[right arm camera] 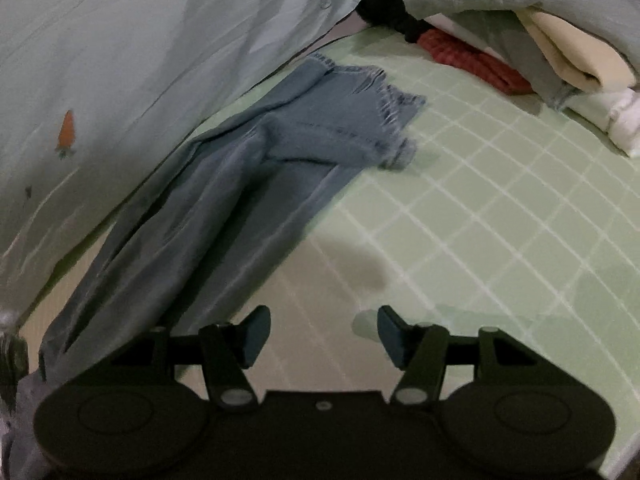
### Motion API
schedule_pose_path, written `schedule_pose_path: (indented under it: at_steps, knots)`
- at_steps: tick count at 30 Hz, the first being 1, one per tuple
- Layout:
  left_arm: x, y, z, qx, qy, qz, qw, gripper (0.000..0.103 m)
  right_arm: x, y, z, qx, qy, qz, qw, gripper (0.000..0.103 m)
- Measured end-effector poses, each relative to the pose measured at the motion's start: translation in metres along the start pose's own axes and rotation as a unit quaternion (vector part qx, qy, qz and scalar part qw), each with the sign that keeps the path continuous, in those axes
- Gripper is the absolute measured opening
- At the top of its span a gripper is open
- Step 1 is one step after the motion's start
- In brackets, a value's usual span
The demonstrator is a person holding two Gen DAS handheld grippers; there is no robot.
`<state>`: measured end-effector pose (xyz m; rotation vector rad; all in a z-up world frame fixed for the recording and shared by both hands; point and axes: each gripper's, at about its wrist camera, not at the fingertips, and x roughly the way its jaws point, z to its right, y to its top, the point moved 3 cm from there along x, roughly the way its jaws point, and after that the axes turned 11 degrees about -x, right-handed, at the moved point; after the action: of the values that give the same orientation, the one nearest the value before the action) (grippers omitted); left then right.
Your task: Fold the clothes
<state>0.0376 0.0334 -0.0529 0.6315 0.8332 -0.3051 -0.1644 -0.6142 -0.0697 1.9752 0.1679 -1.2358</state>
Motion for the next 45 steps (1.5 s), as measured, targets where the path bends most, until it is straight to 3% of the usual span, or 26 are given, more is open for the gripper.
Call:
schedule_pose_path:
  at_steps: [8,12,16,19,26,30,34,36,38,39,42,44,45]
  knots:
    - [0.004,-0.007,-0.004,0.035,0.025,-0.007,0.9991,0.018,-0.011,-0.030,-0.009,-0.025,-0.006,-0.014,1.000,0.060]
    - [-0.002,-0.018,-0.013,0.028,0.028,-0.010,0.9991,0.019,-0.005,-0.027,-0.005,-0.034,-0.010,-0.010,0.999,0.060]
    - [-0.005,-0.026,-0.013,0.021,0.039,0.002,0.9990,0.019,0.009,-0.018,0.002,-0.037,0.002,-0.015,0.999,0.050]
    - [-0.007,-0.031,-0.010,0.009,0.048,0.014,0.9987,0.019,0.024,-0.009,0.002,-0.039,0.011,-0.019,0.999,0.049]
    - [0.004,-0.033,0.001,-0.011,0.080,0.029,0.9963,0.019,0.068,0.029,-0.003,-0.064,0.016,-0.020,0.998,0.039]
    - [0.008,-0.032,0.005,-0.032,0.099,0.033,0.9940,0.019,0.092,0.069,-0.006,-0.093,-0.033,-0.014,0.995,0.035]
    - [0.010,-0.036,0.012,-0.014,0.117,0.036,0.9923,0.019,0.110,0.113,-0.023,-0.159,-0.063,0.016,0.985,0.035]
    - [0.011,-0.038,0.014,0.000,0.123,0.036,0.9917,0.019,0.117,0.132,-0.030,-0.179,-0.064,0.038,0.981,0.038]
    - [0.011,-0.038,0.014,0.001,0.125,0.035,0.9915,0.019,0.118,0.142,-0.033,-0.169,-0.041,0.062,0.983,0.052]
    - [0.011,-0.038,0.013,-0.001,0.125,0.035,0.9915,0.019,0.119,0.142,-0.032,-0.164,-0.040,0.060,0.984,0.052]
    - [0.011,-0.039,0.014,0.003,0.127,0.032,0.9913,0.019,0.118,0.126,-0.025,-0.173,-0.087,0.041,0.980,0.054]
    - [0.011,-0.040,0.016,0.008,0.129,0.030,0.9911,0.019,0.116,0.110,-0.018,-0.164,-0.107,0.029,0.980,0.075]
    - [0.012,-0.040,0.017,0.010,0.130,0.029,0.9911,0.019,0.116,0.103,-0.014,-0.153,-0.108,0.022,0.982,0.079]
